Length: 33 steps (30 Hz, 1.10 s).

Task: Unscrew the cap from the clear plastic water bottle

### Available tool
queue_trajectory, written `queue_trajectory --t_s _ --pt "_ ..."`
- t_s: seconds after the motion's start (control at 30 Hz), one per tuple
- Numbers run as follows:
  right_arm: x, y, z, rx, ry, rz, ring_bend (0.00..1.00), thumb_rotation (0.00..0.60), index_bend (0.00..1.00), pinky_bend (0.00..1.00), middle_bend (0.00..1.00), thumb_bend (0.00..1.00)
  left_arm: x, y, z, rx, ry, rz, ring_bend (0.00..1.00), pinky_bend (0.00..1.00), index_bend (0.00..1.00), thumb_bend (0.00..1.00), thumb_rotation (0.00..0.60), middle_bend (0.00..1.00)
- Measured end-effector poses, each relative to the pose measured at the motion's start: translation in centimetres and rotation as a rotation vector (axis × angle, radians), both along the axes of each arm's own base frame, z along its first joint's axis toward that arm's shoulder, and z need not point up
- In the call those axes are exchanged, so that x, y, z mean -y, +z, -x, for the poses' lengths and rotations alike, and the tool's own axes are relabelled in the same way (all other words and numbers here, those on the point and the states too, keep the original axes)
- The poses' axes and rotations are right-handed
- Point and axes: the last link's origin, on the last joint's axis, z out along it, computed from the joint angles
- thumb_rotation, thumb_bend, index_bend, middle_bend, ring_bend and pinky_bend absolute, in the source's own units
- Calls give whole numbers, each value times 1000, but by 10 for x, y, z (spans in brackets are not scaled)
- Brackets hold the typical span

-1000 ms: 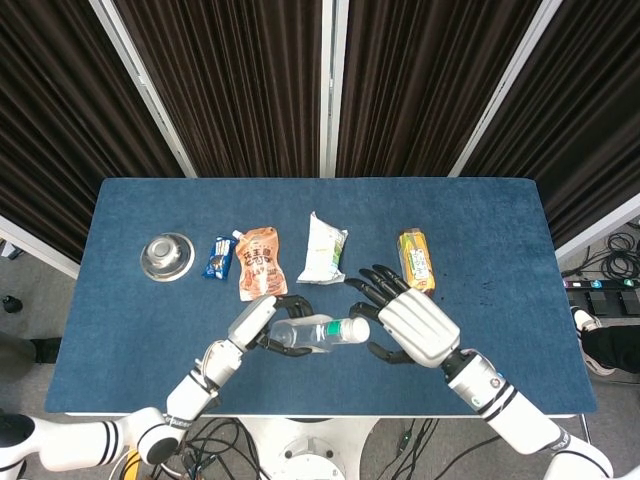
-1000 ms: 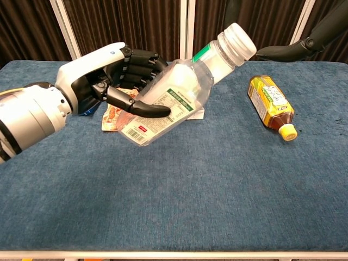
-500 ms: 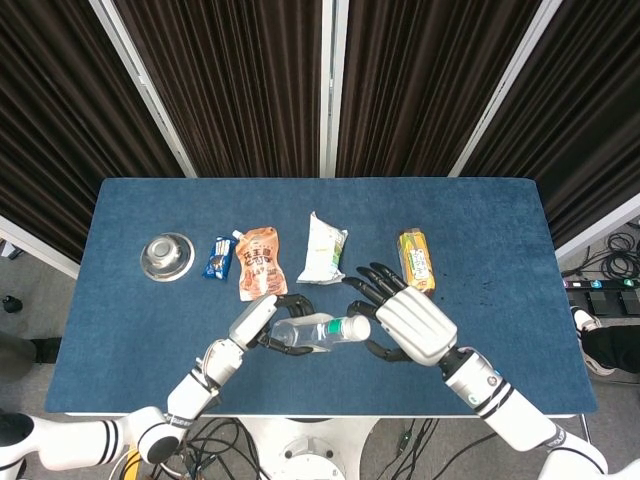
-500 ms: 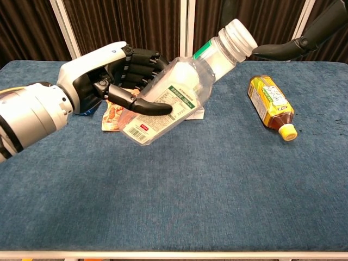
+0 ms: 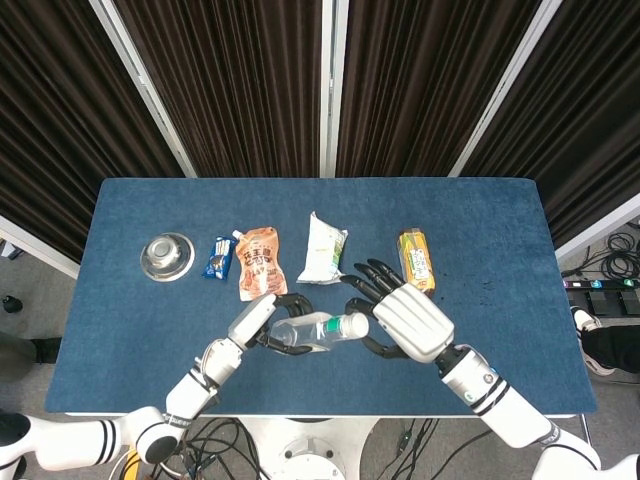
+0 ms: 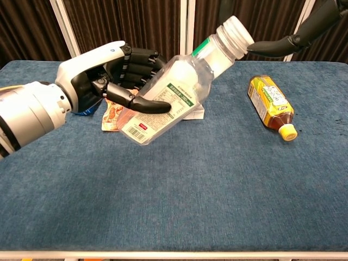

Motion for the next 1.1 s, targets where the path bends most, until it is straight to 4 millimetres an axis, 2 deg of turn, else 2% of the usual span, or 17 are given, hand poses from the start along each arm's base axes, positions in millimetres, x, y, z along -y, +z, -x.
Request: queue_trajectory --t_s 0.27,0.77,0.93,1.1 --pt "3 1 -2 21 5 20 0 600 523 0 150 340 -1 1 2 9 10 2 506 484 618 262 600 581" --pt "1 4 -5 47 19 47 0 600 544 0 166 345 -2 1 7 11 19 2 506 483 618 262 600 581" --pt "1 11 -5 69 9 57 0 600 544 0 166 343 -3 1 12 -17 19 -19 506 480 618 261 600 580" --pt "4 25 3 78 -27 81 0 600 544 0 166 343 -9 3 27 -112 13 -85 494 455 618 262 600 576"
